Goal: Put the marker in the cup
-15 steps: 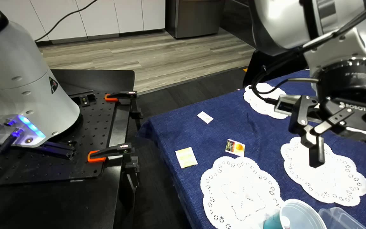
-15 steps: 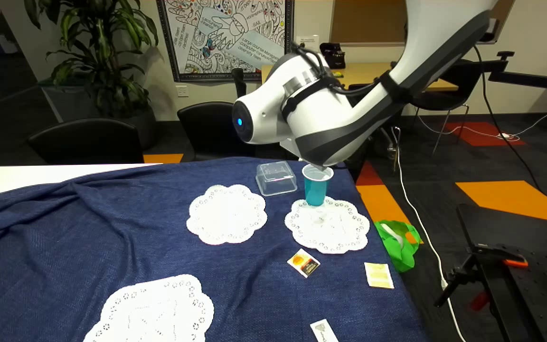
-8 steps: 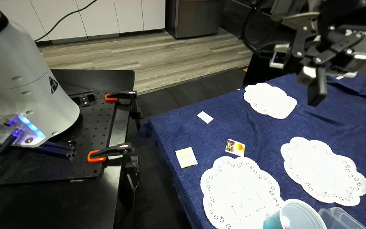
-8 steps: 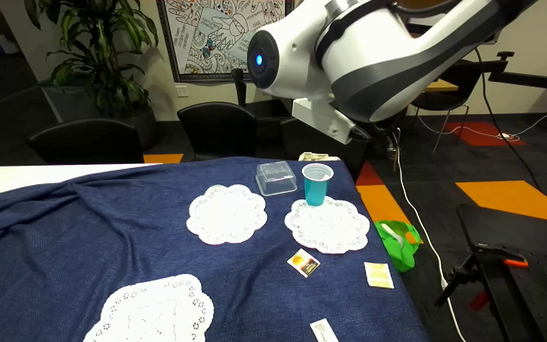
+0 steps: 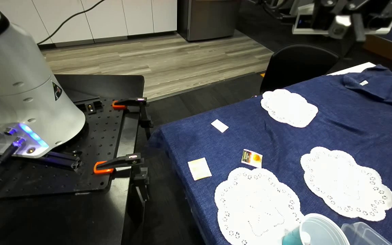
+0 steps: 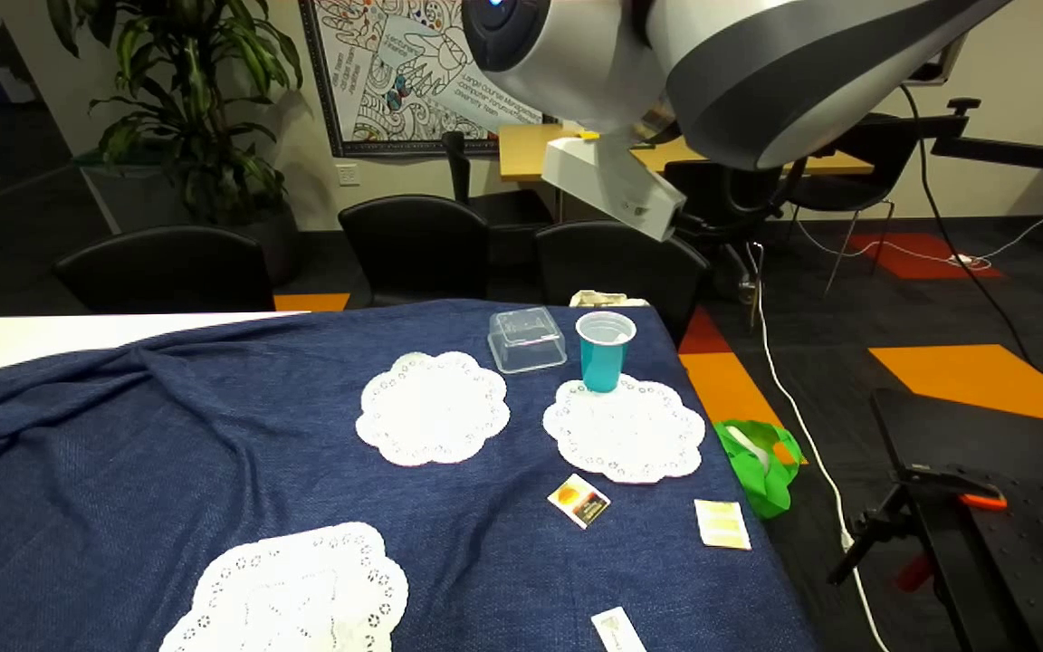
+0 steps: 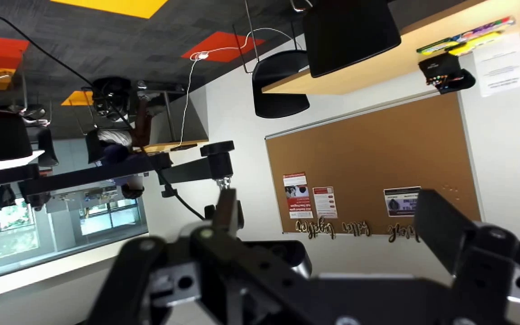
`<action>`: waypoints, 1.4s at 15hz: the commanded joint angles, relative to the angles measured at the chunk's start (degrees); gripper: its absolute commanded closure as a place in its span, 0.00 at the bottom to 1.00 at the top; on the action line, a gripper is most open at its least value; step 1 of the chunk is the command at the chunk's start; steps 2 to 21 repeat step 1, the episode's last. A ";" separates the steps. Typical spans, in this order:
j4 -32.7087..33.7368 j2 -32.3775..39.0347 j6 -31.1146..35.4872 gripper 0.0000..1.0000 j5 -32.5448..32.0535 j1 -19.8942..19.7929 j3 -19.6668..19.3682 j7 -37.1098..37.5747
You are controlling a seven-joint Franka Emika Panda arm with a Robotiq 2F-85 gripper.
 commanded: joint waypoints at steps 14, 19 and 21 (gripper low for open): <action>0.13 0.29 -0.25 0.00 -0.01 -0.51 0.53 -0.02; 0.13 0.29 -0.25 0.00 -0.01 -0.51 0.53 -0.02; 0.13 0.29 -0.25 0.00 -0.01 -0.51 0.53 -0.02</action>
